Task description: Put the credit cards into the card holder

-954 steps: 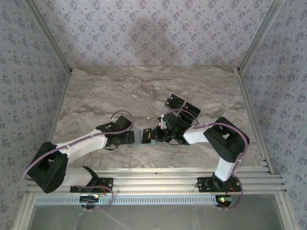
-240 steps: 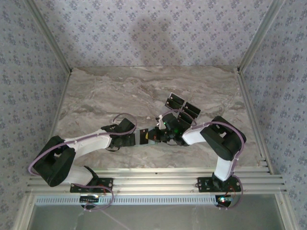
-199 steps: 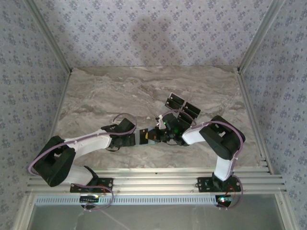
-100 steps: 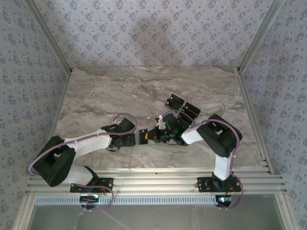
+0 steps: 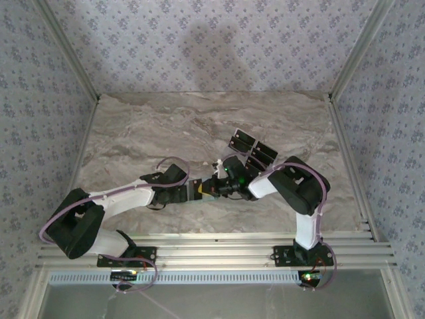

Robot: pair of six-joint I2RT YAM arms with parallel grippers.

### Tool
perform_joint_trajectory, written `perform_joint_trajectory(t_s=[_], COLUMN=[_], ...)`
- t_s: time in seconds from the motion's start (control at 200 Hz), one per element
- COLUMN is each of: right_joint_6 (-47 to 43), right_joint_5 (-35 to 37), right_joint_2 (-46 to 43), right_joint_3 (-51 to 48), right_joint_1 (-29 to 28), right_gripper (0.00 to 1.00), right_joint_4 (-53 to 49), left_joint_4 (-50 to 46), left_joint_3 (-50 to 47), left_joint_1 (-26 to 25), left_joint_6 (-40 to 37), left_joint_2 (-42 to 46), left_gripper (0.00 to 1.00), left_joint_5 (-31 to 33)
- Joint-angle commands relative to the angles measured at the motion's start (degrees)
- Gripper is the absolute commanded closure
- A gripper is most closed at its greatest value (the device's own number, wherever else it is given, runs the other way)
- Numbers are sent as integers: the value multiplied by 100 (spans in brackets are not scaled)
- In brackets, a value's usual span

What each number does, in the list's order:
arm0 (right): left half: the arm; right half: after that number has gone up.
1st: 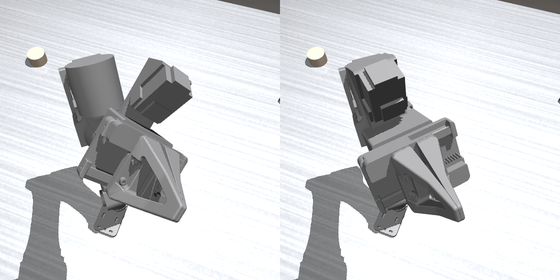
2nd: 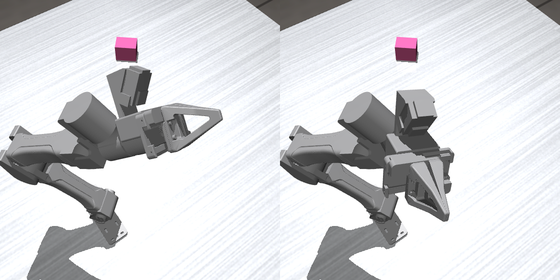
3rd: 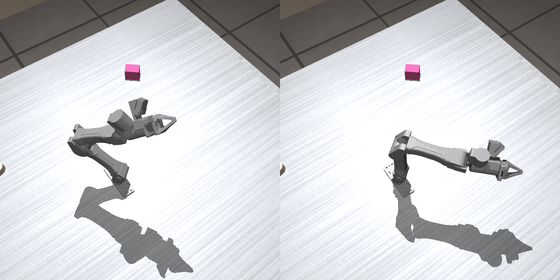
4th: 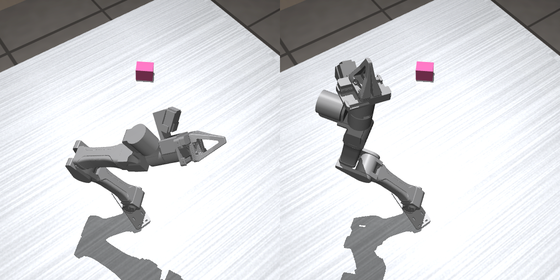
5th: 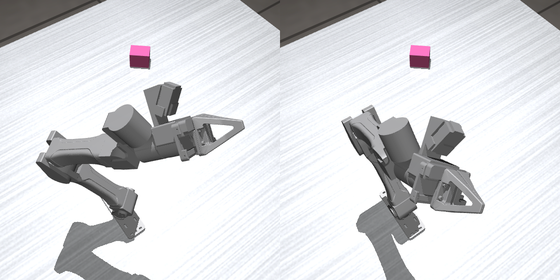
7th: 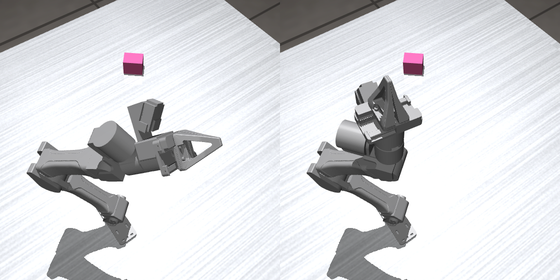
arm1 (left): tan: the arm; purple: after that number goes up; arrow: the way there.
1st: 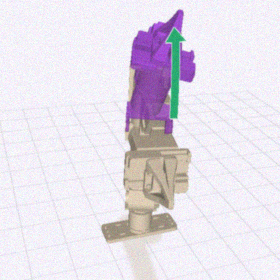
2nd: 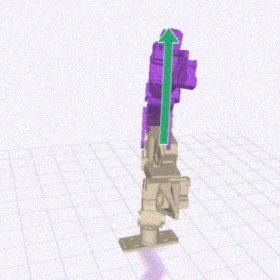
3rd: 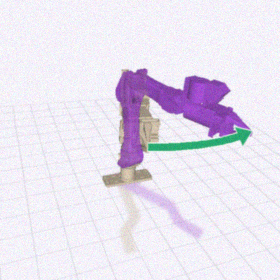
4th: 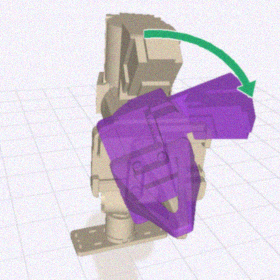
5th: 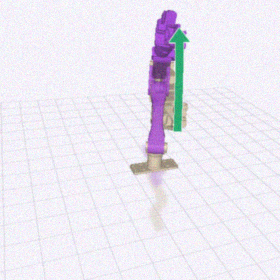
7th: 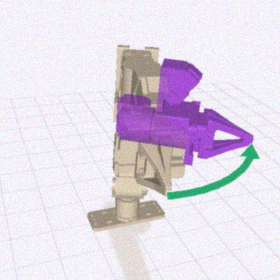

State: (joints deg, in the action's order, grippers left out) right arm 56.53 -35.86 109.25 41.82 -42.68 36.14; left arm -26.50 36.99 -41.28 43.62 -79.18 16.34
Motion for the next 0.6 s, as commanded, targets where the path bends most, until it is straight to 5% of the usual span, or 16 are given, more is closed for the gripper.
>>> perform_joint_trajectory(t_s=[0.0, 0.27, 0.465, 0.595], right_joint_6=[-56, -95, -432, -765], right_joint_5=[38, 66, 197, 364], right_joint_2=[234, 269, -156, -474], right_joint_3=[144, 315, 544, 801], right_joint_1=[-98, -171, -162, -162], right_gripper=[100, 100, 67, 54], right_joint_4=[-552, -794, -1640, -2389], left_joint_4=[-390, -399, -641, -822], left_joint_3=[-93, -76, 137, 288], left_joint_1=[-11, -6, 26, 176], left_joint_6=[40, 35, 28, -1], left_joint_2=[-1, 58, 370, 657], left_gripper=[0, 0, 0, 0], left_joint_5=[238, 216, 250, 238])
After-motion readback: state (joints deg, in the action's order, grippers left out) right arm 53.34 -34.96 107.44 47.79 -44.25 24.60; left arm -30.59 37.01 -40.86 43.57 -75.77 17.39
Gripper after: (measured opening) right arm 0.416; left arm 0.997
